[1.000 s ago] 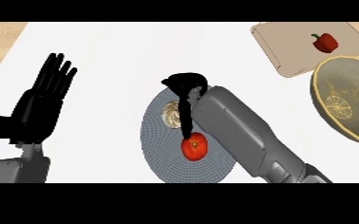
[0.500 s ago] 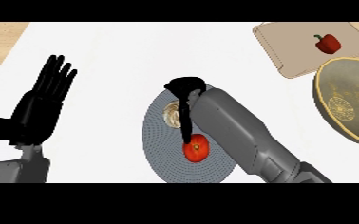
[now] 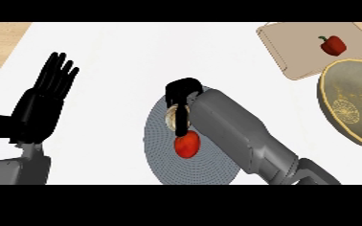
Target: Pick the cupcake from the placemat and place it in the bowl
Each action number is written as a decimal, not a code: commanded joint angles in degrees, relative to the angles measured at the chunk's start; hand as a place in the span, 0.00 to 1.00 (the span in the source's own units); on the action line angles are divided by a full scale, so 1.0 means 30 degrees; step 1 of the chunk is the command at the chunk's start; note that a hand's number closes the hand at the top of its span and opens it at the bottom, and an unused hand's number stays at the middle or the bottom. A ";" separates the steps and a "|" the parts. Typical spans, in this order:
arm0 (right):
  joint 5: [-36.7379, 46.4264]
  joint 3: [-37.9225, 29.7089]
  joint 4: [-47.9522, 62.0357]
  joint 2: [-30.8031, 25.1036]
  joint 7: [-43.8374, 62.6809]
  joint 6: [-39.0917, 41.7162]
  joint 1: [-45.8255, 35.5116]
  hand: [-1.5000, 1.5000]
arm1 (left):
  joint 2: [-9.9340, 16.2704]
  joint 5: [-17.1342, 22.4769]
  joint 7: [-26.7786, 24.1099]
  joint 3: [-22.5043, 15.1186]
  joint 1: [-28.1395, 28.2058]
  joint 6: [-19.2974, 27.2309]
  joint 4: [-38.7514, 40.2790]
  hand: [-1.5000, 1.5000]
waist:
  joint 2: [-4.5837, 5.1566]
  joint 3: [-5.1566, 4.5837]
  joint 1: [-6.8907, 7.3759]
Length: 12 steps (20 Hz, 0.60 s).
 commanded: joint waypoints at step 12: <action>0.2257 0.2314 -0.6507 -0.6044 -0.5941 -0.2556 0.4401 1.00 | 0.0281 -0.0228 -0.0186 0.1687 0.1305 0.0626 0.0199 0.50 | -0.0911 0.0046 -0.2828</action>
